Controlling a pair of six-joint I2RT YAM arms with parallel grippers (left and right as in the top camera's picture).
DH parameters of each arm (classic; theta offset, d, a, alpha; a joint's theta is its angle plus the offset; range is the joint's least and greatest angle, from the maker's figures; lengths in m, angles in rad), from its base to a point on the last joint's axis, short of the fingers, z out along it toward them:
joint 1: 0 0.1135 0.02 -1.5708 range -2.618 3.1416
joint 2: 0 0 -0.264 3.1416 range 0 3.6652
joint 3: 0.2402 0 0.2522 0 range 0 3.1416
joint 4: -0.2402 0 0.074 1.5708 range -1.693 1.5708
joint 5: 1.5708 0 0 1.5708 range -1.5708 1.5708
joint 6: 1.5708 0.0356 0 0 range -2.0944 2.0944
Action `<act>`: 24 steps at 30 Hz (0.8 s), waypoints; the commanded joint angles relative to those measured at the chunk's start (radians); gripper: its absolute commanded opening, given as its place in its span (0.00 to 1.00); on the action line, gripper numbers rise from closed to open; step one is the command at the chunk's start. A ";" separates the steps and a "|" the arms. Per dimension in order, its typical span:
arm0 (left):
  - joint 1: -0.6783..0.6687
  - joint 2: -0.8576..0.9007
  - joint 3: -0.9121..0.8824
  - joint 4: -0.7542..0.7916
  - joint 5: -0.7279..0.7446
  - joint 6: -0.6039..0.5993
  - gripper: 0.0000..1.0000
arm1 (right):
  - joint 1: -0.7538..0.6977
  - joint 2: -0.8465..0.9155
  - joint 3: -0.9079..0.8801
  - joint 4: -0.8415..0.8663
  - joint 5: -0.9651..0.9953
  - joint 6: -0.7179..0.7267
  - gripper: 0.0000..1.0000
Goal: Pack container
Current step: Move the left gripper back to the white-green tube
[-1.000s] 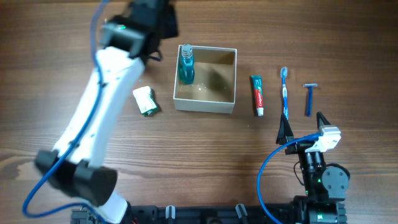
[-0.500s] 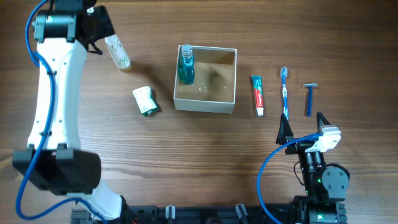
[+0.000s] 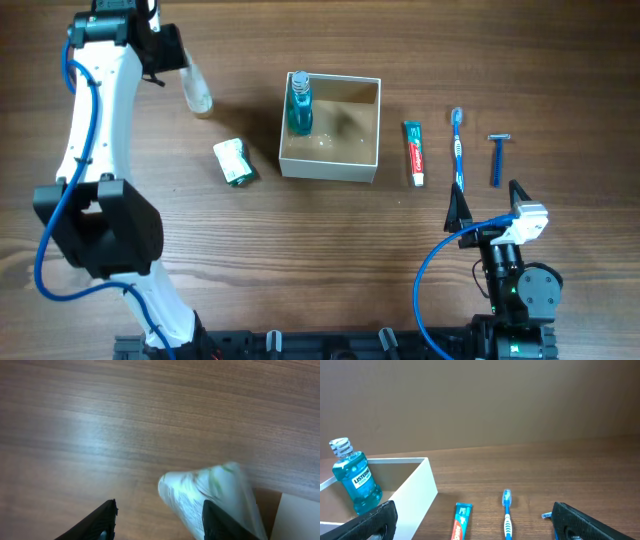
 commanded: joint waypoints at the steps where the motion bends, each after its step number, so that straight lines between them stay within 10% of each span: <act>1: 0.001 0.015 0.006 0.014 0.037 0.028 0.54 | 0.004 -0.002 -0.001 0.003 0.000 -0.003 1.00; 24: 0.008 0.014 0.006 0.028 -0.058 0.027 0.53 | 0.004 -0.002 -0.001 0.003 0.000 -0.003 1.00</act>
